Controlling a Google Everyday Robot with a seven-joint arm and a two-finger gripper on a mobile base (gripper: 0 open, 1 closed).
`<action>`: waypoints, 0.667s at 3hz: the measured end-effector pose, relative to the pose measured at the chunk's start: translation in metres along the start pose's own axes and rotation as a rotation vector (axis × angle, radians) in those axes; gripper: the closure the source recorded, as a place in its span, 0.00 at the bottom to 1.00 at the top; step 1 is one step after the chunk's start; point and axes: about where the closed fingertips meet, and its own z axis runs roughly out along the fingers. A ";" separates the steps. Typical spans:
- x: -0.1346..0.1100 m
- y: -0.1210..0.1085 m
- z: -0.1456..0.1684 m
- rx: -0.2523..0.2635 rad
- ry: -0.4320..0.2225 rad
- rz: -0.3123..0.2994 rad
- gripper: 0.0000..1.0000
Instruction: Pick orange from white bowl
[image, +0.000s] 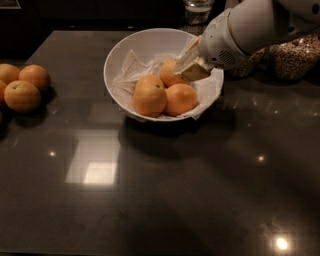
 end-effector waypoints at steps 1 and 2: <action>-0.002 -0.028 -0.056 0.121 -0.006 -0.004 1.00; -0.003 -0.029 -0.058 0.126 -0.008 -0.005 0.81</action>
Offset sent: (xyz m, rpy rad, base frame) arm 0.0006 -0.0325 0.0411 0.0046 -0.0814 -0.0617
